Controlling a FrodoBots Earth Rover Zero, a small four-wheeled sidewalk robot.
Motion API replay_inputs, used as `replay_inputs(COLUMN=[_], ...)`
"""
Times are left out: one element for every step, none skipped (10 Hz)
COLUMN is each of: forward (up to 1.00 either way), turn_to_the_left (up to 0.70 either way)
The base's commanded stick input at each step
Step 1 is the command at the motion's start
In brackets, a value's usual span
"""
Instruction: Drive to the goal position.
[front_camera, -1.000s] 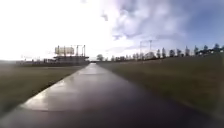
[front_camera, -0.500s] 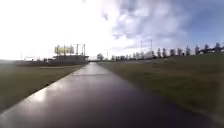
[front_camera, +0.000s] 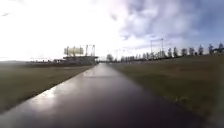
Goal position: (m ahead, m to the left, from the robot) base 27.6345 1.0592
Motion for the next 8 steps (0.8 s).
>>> replay_inputs(forward=[1.0,1.0,1.0,1.0,1.0,1.0,1.0,1.0], turn_to_the_left=[0.0,0.0,0.0,0.0,0.0,0.0,0.0,0.0])
